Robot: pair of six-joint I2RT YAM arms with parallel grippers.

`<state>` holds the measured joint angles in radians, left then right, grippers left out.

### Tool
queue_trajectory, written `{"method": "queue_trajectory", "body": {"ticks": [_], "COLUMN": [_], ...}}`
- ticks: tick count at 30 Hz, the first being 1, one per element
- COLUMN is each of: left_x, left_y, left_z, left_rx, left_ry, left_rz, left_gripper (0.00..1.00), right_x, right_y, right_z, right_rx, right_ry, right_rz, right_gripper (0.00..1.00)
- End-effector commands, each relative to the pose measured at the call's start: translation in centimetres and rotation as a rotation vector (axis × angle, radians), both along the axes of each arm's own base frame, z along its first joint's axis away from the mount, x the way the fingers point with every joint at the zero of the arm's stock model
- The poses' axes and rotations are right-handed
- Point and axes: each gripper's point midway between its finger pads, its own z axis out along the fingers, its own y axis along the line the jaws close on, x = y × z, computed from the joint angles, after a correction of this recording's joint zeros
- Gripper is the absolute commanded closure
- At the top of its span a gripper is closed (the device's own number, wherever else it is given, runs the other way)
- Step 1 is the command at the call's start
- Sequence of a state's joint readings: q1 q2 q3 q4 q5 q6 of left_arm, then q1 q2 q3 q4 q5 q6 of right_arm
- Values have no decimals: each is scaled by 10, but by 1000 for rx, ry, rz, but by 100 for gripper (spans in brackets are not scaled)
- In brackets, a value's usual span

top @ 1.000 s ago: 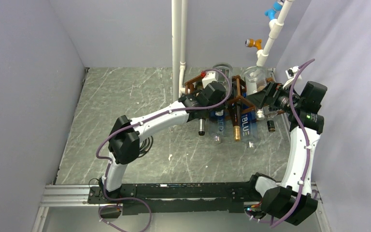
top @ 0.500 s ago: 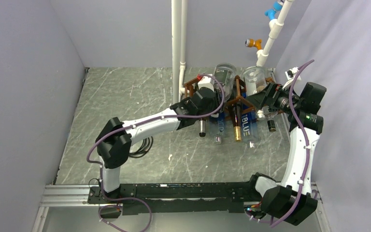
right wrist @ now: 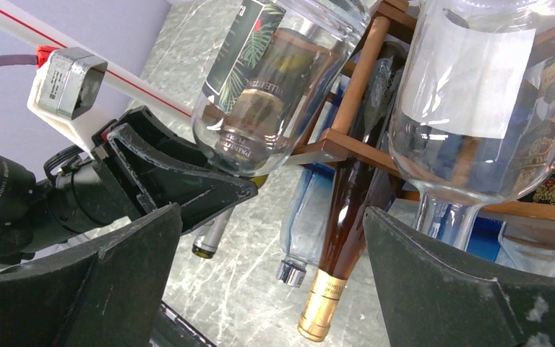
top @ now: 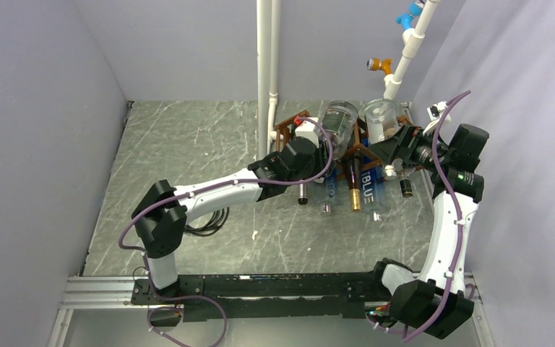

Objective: Take the wine bottle off the wine rack
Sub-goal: Pick up the wine bottle from the wine rack.

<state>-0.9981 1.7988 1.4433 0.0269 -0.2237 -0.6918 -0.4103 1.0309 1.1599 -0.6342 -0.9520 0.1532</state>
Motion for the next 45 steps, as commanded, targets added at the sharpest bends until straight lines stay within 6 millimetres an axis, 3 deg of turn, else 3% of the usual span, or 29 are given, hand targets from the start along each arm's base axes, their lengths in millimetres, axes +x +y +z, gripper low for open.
{"method": "queue_trajectory", "body": {"ticks": [1,29,45], "left_x": [1,-29,-65], "left_y": [11,36,59], "left_z": [119,162,188], "left_rx": [-239,-326,-415], "left_ry": [-210,-280,-371], "left_rz": [14,-52,-158], "left_gripper": [100,100,100], "right_x": [-1,-8,-13], "right_y": [0,7,11], "right_z": [9,8,8], "right_rx": [-15,-24,-44], "right_ry": [-49,-77,-95], "right_rz": [7,77,124], "right_gripper": [0,0,0]}}
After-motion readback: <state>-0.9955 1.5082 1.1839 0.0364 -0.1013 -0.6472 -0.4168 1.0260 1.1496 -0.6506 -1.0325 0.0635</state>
